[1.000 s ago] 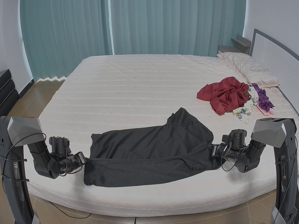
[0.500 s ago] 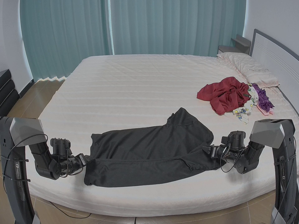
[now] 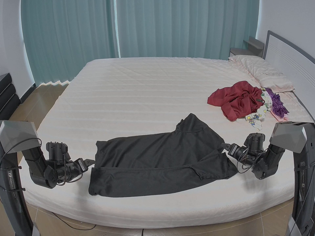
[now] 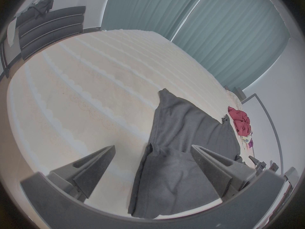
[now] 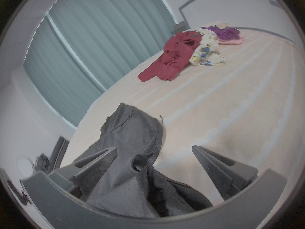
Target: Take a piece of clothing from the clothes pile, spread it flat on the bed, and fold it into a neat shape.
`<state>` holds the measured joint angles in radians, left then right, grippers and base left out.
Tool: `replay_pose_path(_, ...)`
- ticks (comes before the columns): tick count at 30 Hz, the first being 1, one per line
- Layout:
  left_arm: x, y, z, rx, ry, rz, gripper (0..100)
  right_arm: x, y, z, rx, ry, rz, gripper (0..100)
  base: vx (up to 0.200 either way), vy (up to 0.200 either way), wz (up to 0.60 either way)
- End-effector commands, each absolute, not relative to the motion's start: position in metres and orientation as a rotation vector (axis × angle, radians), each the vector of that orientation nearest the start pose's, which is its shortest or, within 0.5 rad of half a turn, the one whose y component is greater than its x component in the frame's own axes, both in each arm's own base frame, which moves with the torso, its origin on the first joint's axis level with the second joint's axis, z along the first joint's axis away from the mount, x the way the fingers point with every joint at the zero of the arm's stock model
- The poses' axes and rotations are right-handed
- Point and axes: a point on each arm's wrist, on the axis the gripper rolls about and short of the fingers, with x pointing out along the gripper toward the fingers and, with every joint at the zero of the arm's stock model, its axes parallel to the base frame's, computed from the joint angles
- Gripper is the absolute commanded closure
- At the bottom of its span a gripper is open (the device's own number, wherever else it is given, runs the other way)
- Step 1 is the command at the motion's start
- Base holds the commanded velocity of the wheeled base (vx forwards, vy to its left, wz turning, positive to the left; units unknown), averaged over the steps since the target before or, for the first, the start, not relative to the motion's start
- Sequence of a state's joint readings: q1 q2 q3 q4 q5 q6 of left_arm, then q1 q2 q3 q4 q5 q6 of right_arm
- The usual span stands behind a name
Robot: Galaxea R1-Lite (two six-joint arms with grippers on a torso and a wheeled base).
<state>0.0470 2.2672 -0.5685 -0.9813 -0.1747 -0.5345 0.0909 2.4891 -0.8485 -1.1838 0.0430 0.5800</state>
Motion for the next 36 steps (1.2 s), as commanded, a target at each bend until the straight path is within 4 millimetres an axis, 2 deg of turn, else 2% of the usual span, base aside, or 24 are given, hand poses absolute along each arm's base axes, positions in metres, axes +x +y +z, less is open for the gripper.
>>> replay_pose_path(1,0.297,0.002,0.004,-0.582,0.724,0.041,0,0.383,0.034,-0.034,0.656,0.474,-0.071,0,0.0,0.0,0.0)
replay_pose_path(4,0.287,0.002,-0.001,-0.623,0.755,0.066,0,0.382,0.033,-0.031,0.704,0.473,-0.078,0,0.0,0.0,0.0)
replay_pose_path(9,0.29,-0.002,0.006,-0.793,0.703,0.106,0,0.378,0.033,-0.028,0.711,0.476,-0.076,0,0.0,0.0,0.0)
replay_pose_path(27,0.289,-0.002,0.005,-0.809,0.692,0.114,0,0.377,0.039,-0.029,0.707,0.49,-0.058,0,0.0,0.0,0.0)
replay_pose_path(36,0.289,-0.002,0.004,-0.814,0.697,0.116,0,0.376,0.042,-0.028,0.704,0.492,-0.052,0,0.2,0.0,0.0)
